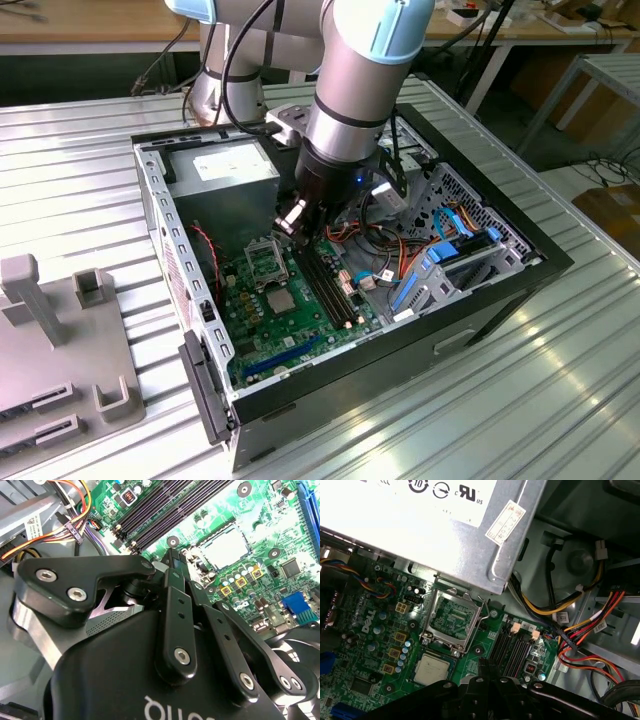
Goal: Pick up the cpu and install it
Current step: 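Close the cpu cover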
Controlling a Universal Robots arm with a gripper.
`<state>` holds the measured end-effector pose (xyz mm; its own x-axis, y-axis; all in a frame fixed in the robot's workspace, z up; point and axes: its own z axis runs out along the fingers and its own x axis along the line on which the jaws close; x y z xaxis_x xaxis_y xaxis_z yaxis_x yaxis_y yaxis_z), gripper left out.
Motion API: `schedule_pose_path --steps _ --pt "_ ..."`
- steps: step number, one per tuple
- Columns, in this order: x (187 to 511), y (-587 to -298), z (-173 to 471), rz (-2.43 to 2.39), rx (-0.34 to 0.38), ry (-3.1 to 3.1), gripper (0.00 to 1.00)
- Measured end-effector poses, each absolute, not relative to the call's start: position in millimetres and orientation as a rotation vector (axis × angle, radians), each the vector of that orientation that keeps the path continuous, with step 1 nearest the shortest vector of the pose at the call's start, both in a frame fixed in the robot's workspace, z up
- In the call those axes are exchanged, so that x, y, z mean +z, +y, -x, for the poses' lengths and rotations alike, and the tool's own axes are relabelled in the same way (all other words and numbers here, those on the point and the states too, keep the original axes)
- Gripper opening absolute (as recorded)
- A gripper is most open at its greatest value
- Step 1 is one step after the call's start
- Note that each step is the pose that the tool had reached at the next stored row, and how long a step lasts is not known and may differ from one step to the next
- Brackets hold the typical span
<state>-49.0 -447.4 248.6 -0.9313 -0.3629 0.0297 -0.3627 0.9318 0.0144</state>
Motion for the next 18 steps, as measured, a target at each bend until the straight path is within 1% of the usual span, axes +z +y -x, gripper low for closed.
schedule_pose_path --steps 18 --pt "248.2 -442.9 48.8 -0.659 -0.012 -3.039 0.11"
